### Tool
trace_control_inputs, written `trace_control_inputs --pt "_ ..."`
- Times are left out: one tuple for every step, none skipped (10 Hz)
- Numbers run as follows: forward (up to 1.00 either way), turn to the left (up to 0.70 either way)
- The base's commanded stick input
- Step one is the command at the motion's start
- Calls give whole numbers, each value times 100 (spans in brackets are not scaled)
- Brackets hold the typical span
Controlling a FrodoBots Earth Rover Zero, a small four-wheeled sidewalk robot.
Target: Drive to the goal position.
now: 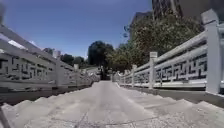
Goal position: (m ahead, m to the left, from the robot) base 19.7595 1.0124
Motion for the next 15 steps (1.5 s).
trace_control_inputs --pt "45 0" --pt "45 0" --pt "45 0" --pt "45 19" --pt "45 2" --pt "45 0" --pt "45 0" --pt "45 0" --pt "45 0" --pt "45 0" --pt "45 0" --pt "45 0" --pt "45 0" --pt "45 0" --pt "45 0"
